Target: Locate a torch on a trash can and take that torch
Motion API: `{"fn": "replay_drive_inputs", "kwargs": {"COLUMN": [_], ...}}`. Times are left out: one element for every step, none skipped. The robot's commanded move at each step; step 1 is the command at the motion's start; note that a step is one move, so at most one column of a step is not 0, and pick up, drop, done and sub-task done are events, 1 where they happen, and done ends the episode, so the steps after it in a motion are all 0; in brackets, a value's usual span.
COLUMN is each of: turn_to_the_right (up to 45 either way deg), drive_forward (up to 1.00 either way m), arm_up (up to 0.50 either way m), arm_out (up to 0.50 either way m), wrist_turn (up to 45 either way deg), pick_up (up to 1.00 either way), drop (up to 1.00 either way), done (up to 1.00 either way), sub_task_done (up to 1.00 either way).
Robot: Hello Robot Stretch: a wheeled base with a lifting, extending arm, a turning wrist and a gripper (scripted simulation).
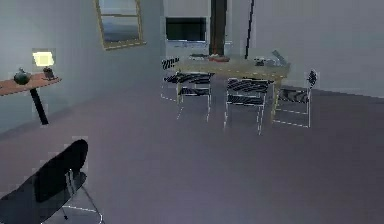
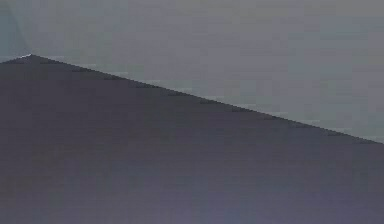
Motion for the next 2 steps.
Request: {"fn": "replay_drive_inputs", "kwargs": {"turn_to_the_right": [6.0, 0.0], "drive_forward": [0.0, 0.95], "arm_up": [0.0, 0.0], "arm_out": [0.0, 0.0], "wrist_turn": [0.0, 0.0], "pick_up": [0.0, 0.0], "drop": [0.0, 0.0], "done": [0.0, 0.0], "sub_task_done": [0.0, 0.0]}}
